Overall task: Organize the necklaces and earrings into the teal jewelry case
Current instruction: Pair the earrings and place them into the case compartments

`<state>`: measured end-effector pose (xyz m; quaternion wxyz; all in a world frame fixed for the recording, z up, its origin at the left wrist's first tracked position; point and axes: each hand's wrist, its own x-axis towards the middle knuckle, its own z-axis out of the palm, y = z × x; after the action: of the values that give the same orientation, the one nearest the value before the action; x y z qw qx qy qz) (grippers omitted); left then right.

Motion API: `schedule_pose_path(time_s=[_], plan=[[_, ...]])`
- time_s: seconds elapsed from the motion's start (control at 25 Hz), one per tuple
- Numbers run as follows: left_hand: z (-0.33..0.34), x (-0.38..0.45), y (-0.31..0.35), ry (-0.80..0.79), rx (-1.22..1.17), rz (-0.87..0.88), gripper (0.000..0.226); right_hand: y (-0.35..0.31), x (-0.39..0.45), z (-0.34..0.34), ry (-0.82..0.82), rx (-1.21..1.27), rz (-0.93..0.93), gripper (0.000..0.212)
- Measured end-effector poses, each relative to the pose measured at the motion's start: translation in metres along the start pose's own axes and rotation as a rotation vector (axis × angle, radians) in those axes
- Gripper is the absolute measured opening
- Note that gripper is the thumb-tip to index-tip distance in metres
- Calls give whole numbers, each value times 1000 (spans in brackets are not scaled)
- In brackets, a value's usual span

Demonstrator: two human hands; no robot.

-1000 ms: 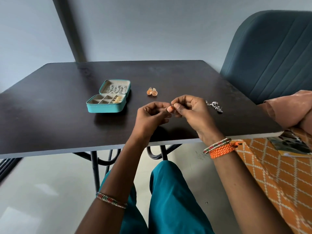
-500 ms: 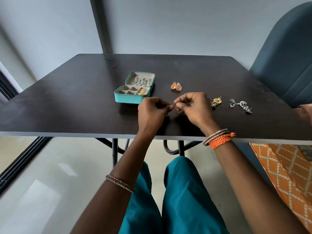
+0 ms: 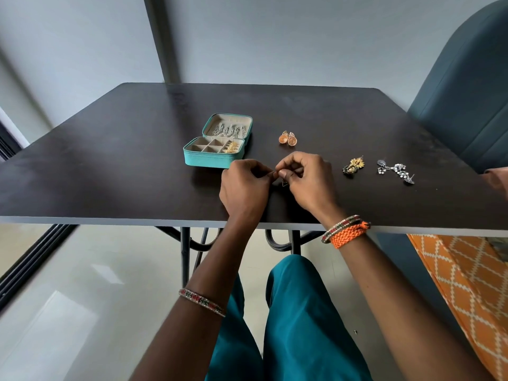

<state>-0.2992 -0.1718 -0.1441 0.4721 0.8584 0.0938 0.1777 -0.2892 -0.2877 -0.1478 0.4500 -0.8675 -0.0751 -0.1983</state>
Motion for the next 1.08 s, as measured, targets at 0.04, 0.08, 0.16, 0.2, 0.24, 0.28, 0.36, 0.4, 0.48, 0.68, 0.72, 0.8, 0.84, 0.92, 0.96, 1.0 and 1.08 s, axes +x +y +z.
schedule_pose_path(time_s=[0.04,0.08,0.16,0.2,0.24,0.28,0.36,0.4,0.48,0.68,0.72,0.8,0.84,0.92,0.96,1.0,1.08], plan=[[0,1,0,2,13,0,12,1,1,0,-2,-5,1,13],[1,2,0,8,22,-3,12,1,2,1,-2,-20,2,12],[2,3,0,18,29,-10,13,3,3,1,-3,-60,-4,13],[2,4,0,21,35,-11,14,4,3,1,-4,-78,-14,14],[2,4,-1,23,44,-11,15,4,3,1,-2,-92,-22,15],[2,4,-1,24,53,-11,16,4,3,1,1,-102,-27,16],[1,5,-1,21,69,-6,18,4,4,2,9,-104,-23,19],[1,5,-1,22,75,0,18,4,5,2,14,-98,-17,21],[0,6,-2,27,75,11,18,4,7,4,26,-89,-2,24],[1,6,-5,35,61,15,18,6,8,4,18,-79,18,26],[1,5,-5,40,53,13,20,6,8,5,16,-82,21,26],[1,5,-4,62,27,1,22,6,8,4,14,-85,29,26],[1,4,-3,78,16,-7,22,6,9,5,11,-84,34,26],[1,4,-4,111,-5,-8,21,6,9,6,7,-85,43,26],[1,4,-5,121,-19,-1,20,5,9,7,9,-86,48,26],[1,3,-7,128,-36,6,20,4,9,8,15,-91,51,25],[0,2,-9,139,-83,16,18,4,10,10,28,-101,60,25]])
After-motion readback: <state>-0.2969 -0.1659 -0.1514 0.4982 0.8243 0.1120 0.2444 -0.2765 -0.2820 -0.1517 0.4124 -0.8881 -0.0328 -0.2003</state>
